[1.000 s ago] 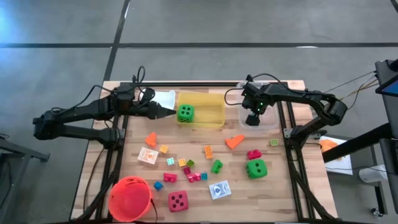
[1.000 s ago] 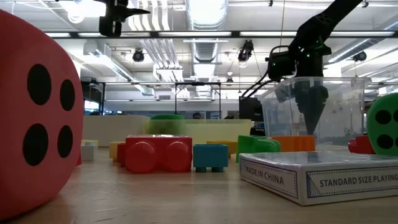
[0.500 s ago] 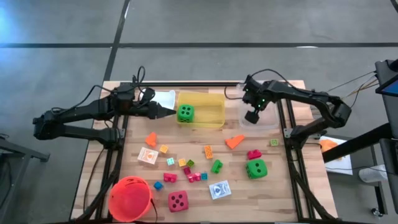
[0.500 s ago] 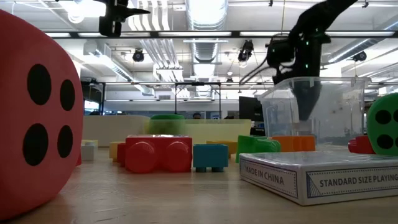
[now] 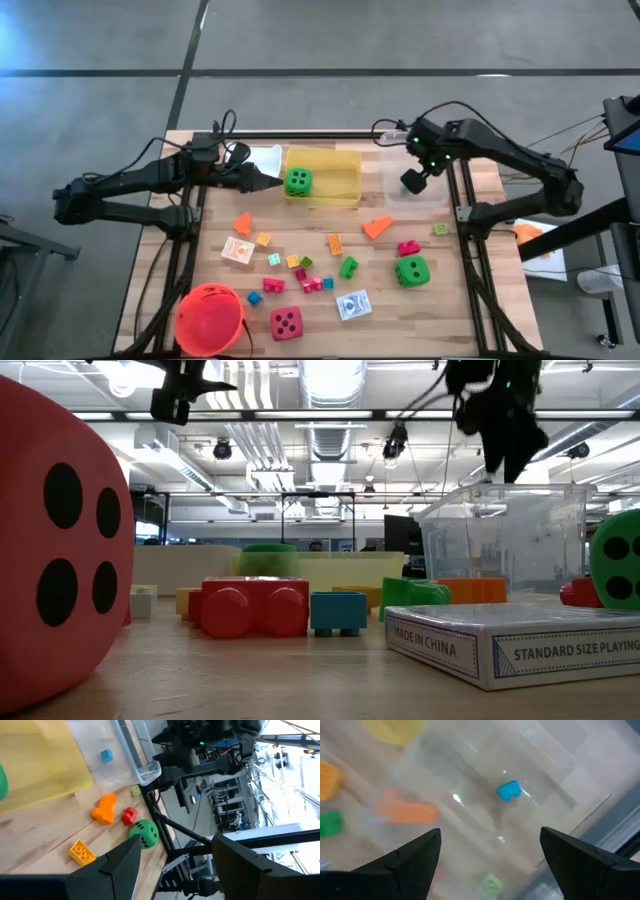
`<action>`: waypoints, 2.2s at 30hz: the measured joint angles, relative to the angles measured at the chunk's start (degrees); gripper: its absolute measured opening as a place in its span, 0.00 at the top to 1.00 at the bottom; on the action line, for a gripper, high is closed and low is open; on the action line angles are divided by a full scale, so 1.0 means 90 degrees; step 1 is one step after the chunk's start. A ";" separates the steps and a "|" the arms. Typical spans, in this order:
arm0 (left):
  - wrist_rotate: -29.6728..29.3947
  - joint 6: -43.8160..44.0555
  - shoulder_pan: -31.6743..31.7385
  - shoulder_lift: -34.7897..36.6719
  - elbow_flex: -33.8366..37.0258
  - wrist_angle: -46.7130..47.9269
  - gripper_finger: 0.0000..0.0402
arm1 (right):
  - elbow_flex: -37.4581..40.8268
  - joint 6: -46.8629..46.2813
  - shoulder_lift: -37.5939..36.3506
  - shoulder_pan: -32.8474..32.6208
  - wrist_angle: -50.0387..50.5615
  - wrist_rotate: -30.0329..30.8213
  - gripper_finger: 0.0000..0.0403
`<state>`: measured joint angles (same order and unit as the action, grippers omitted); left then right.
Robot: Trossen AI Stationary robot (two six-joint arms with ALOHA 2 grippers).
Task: Pick & Place Toys
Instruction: Adjust the transparent bin
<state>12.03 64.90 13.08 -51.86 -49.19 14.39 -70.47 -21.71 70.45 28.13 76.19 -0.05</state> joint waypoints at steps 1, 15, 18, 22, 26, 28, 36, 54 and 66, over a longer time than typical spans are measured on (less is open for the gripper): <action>0.0000 -0.0020 0.0000 0.0000 0.0000 0.0006 0.42 | -0.0066 -0.0165 -0.0097 -0.0152 0.0056 0.0000 0.17; 0.0002 -0.0334 0.0000 0.0000 0.0000 0.0015 0.42 | 0.0230 -0.1259 -0.1041 -0.3400 0.0632 -0.0175 0.17; 0.0002 -0.0341 0.0000 0.0000 0.0000 0.0017 0.42 | 0.0313 -0.1575 -0.1021 -0.4011 0.0621 -0.0165 0.17; 0.0002 -0.0365 0.0000 0.0000 0.0000 0.0019 0.42 | 0.0571 -0.1784 -0.0978 -0.4346 0.0606 0.0130 0.20; 0.0000 -0.0427 0.0021 0.0000 0.0000 0.0020 0.42 | 0.1164 -0.1416 -0.0991 -0.4232 0.0362 0.0342 0.33; 0.0000 -0.0427 0.0029 0.0000 0.0000 0.0020 0.42 | 0.1483 -0.1274 -0.0995 -0.4106 0.0264 0.0349 0.41; 0.0000 -0.0402 0.0029 0.0000 0.0000 0.0020 0.42 | 0.2121 -0.1231 -0.1083 -0.3446 0.0000 0.0988 0.67; 0.0001 -0.0399 0.0032 0.0000 0.0000 0.0054 0.42 | 0.2138 -0.0670 -0.1317 -0.2503 -0.0641 0.0948 0.98; 0.0001 -0.0524 0.0029 0.0000 0.0000 0.0321 0.42 | 0.2141 -0.0735 -0.1773 -0.2942 -0.0057 -0.0842 0.98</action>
<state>12.04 60.18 13.34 -51.86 -49.19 17.28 -51.20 -28.32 54.49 1.65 75.67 -7.64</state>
